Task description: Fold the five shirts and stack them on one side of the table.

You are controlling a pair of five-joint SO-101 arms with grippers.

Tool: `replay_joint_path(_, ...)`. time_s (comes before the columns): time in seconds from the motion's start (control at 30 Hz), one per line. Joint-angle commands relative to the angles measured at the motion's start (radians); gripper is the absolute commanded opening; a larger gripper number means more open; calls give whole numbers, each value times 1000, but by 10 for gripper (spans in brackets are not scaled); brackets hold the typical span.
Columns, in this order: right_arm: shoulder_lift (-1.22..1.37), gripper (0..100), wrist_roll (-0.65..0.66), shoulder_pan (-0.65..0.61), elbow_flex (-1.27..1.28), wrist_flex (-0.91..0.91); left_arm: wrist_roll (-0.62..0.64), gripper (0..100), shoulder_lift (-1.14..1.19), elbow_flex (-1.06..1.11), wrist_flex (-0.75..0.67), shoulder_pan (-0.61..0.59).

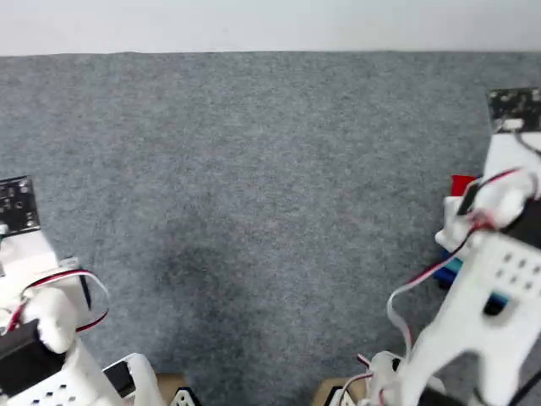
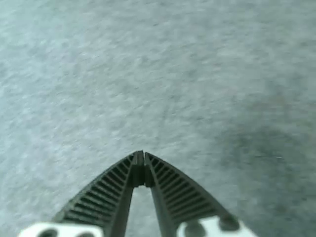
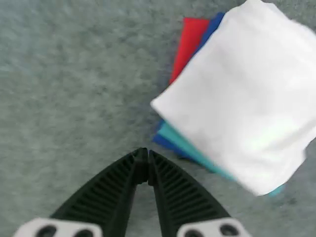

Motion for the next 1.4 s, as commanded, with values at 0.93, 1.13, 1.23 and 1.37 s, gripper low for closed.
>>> replay_joint_path(0.93,-777,9,-502,-206,1088,-562,190,5,-6,582,-557,299)
replay_joint_path(1.13,-926,9,-397,-209,1303,-631,193,5,-6,697,-704,370)
replay_joint_path(1.23,-1036,9,-353,-209,1398,-642,193,5,-6,785,-829,373)
replay_joint_path(1.37,-1199,9,-353,-211,1513,-610,195,5,-6,855,-905,373)
